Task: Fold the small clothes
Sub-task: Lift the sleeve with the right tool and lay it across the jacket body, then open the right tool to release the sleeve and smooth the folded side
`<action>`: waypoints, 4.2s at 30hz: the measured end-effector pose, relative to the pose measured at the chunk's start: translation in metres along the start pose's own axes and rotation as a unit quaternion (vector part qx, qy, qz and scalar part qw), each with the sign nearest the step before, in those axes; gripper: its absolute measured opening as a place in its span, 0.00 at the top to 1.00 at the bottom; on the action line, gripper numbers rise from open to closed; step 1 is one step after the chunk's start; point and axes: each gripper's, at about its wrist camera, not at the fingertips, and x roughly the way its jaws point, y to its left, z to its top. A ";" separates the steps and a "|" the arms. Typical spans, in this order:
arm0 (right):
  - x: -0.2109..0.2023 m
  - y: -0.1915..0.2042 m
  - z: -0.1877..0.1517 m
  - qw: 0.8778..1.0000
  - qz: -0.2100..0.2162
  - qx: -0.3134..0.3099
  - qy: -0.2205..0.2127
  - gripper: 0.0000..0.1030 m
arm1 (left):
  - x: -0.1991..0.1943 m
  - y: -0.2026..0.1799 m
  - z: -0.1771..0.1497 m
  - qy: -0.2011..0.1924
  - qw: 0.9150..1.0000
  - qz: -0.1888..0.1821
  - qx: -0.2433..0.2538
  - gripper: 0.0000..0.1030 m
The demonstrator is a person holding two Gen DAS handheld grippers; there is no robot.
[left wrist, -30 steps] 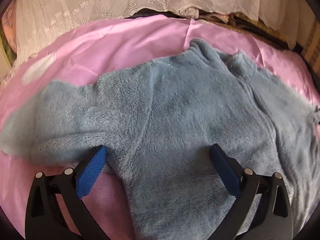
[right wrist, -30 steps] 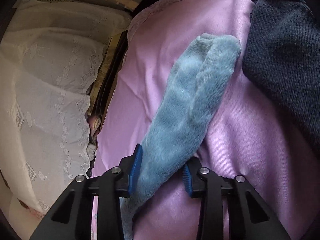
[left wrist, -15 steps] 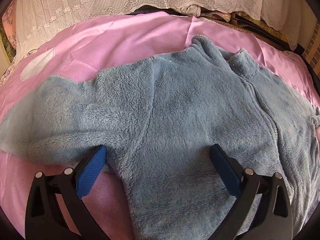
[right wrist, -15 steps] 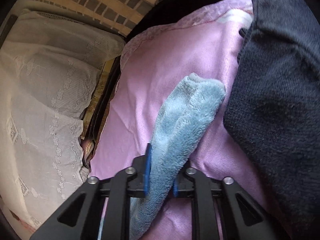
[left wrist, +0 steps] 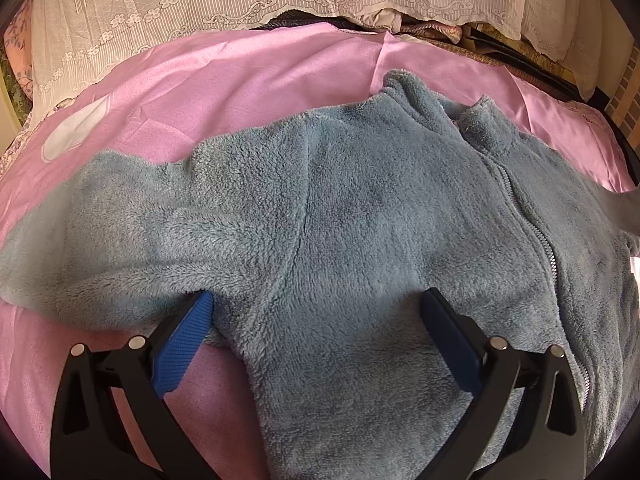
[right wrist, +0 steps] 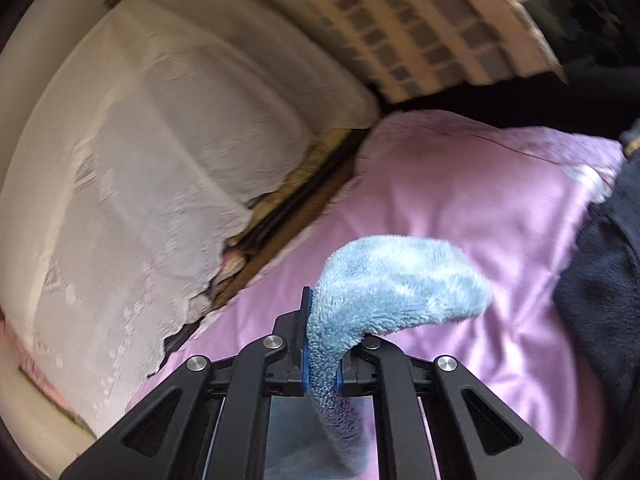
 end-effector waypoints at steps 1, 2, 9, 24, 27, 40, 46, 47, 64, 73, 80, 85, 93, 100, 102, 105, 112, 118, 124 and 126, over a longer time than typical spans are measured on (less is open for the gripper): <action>0.000 0.011 -0.001 1.000 0.013 -0.009 0.005 0.91 | 0.000 0.000 0.000 0.000 1.000 0.000 0.000 0.04; 0.001 0.021 -0.003 1.000 0.024 -0.016 0.011 0.91 | 0.000 0.000 0.000 0.000 1.000 0.000 0.000 0.04; 0.014 0.084 -0.023 0.994 0.073 -0.059 0.049 0.91 | 0.000 0.000 0.000 0.000 1.000 0.000 0.000 0.04; 0.030 0.183 -0.095 0.977 0.124 -0.133 0.109 0.91 | 0.001 0.001 0.000 0.002 1.000 0.004 0.003 0.04; 0.032 0.195 -0.113 0.973 0.132 -0.144 0.123 0.91 | 0.002 0.001 0.000 0.002 1.000 0.005 0.003 0.04; 0.049 0.240 -0.195 0.946 0.142 -0.218 0.195 0.89 | 0.002 0.001 -0.001 0.002 1.000 0.005 0.003 0.04; 0.065 0.246 -0.229 0.926 0.122 -0.270 0.234 0.89 | 0.002 0.001 -0.001 0.002 1.000 0.006 0.003 0.04; 0.067 0.246 -0.237 0.920 0.126 -0.281 0.241 0.88 | 0.002 0.001 -0.001 0.002 1.000 0.006 0.003 0.04; 0.057 0.240 -0.235 0.906 0.165 -0.256 0.293 0.32 | 0.003 0.000 -0.001 0.003 1.000 0.005 0.003 0.04; 0.042 0.252 -0.232 0.864 0.309 -0.220 0.333 0.32 | 0.003 0.001 -0.001 0.003 1.000 0.005 0.003 0.04; 0.043 0.247 -0.221 0.896 0.250 -0.223 0.292 0.34 | 0.003 0.001 -0.001 0.003 1.000 0.006 0.004 0.04; 0.051 0.248 -0.240 0.905 0.115 -0.334 0.238 0.56 | 0.004 0.003 -0.001 0.003 1.000 0.004 0.003 0.04; 0.066 0.240 -0.259 0.884 0.120 -0.344 0.293 0.55 | 0.003 0.004 -0.001 0.005 1.000 -0.001 0.001 0.04; 0.053 0.200 -0.204 0.920 0.079 -0.302 0.238 0.48 | 0.002 0.005 -0.001 0.006 1.000 -0.005 0.000 0.04; 0.058 0.173 -0.188 0.932 0.052 -0.268 0.239 0.48 | 0.002 0.004 -0.001 0.006 1.000 -0.004 0.001 0.04; 0.072 0.124 -0.179 0.936 0.025 -0.212 0.278 0.55 | 0.002 0.004 0.000 0.006 1.000 -0.004 0.001 0.04; 0.047 0.117 -0.169 0.949 0.044 -0.198 0.241 0.52 | 0.000 0.007 -0.001 0.005 1.000 -0.015 -0.002 0.04; 0.047 0.122 -0.189 0.932 0.011 -0.257 0.256 0.38 | -0.008 0.018 -0.003 -0.002 0.999 -0.033 -0.020 0.04; 0.020 0.151 -0.196 0.929 0.024 -0.313 0.199 0.38 | -0.036 0.049 -0.016 -0.037 0.998 0.025 -0.050 0.04; 0.016 0.163 -0.205 0.923 0.037 -0.327 0.200 0.35 | -0.041 0.066 -0.020 -0.040 0.996 0.046 -0.065 0.04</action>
